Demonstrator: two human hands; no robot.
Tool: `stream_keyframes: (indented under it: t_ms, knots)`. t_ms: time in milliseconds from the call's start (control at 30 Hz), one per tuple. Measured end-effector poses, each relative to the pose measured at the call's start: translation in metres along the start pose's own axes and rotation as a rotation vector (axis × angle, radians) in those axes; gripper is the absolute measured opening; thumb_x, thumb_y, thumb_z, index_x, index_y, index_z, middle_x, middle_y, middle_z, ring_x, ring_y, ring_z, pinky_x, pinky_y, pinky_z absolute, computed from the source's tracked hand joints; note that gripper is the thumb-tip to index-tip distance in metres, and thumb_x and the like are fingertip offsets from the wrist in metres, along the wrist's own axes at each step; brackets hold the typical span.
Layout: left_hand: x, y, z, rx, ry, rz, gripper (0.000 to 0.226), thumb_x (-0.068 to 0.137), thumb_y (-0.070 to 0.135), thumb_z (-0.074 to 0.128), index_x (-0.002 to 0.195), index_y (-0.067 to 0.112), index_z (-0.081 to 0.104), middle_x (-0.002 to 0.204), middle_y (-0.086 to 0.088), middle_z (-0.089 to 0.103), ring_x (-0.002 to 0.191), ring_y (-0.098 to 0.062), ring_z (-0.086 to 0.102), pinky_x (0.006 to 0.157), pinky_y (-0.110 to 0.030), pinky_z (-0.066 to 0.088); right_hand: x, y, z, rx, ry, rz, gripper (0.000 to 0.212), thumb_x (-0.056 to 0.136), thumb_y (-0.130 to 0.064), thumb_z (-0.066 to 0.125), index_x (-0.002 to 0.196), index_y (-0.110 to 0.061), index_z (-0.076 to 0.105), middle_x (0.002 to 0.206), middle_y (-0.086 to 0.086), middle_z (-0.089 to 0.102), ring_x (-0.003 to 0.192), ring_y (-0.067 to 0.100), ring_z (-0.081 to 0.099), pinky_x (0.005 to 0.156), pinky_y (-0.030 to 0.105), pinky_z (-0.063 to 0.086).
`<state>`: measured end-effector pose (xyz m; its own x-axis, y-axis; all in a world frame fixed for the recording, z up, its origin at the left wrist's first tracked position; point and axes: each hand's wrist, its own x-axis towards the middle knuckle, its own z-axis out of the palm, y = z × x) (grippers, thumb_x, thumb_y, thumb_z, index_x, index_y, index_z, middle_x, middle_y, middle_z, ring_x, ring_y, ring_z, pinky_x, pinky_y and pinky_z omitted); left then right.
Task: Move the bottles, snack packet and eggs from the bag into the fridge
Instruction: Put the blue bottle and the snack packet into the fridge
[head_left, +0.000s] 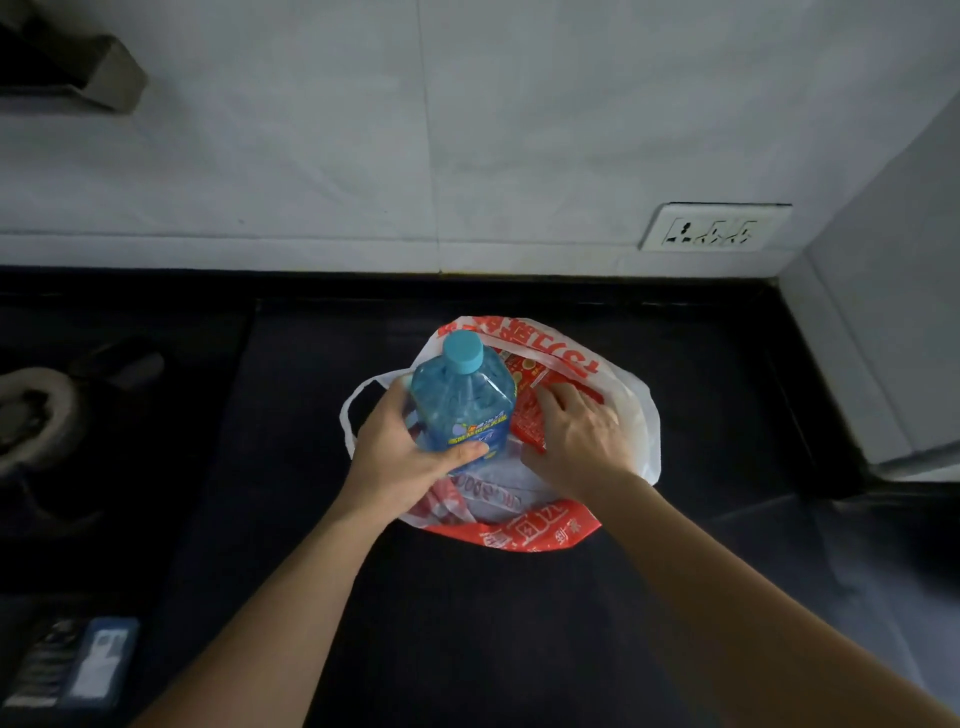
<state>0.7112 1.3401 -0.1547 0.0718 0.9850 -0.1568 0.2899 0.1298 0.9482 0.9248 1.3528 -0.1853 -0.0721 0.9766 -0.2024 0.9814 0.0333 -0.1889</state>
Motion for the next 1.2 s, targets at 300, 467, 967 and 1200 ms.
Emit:
stream_keyframes:
  t_ms: [300,467,967,1200]
  knots:
    - [-0.001,-0.003,-0.021,0.042,0.040,0.027,0.069,0.060,0.014,0.094,0.119,0.022,0.058,0.119,0.013,0.064,0.115,-0.004,0.061,0.096,-0.034,0.055,0.024,-0.009,-0.002,-0.092,-0.126,0.064,0.101,0.076,-0.066,0.061,0.155,-0.025,0.014,0.156,0.005,0.032,0.141,0.031,0.040,0.105,0.056,0.044]
    - [-0.003,-0.001,-0.020,0.043,0.033,0.047,0.070,0.061,0.009,0.093,0.120,0.019,0.057,0.111,0.038,0.056,0.111,0.006,0.059,0.087,-0.019,0.055,0.023,-0.022,-0.012,-0.177,-0.171,0.063,0.088,0.088,-0.048,0.061,0.156,-0.021,0.012,0.153,0.014,0.031,0.138,0.036,0.040,0.104,0.051,0.043]
    - [0.001,-0.008,-0.007,-0.055,0.031,-0.041,0.084,0.059,0.018,0.095,0.130,0.028,0.051,0.118,0.012,0.066,0.108,0.002,0.064,0.086,-0.019,0.055,0.032,-0.032,-0.014,-0.081,-0.021,0.053,0.046,0.103,-0.034,0.046,0.147,-0.029,0.033,0.142,0.008,0.047,0.118,0.035,0.058,0.089,0.048,0.053]
    - [0.001,-0.004,-0.011,-0.101,0.008,-0.100,0.082,0.056,0.013,0.096,0.124,0.031,0.054,0.116,0.010,0.067,0.106,0.001,0.065,0.088,-0.027,0.057,0.030,-0.035,-0.042,0.230,0.003,0.149,0.028,0.102,-0.037,0.043,0.128,-0.039,0.052,0.116,0.005,0.069,0.102,0.032,0.066,0.086,0.047,0.055]
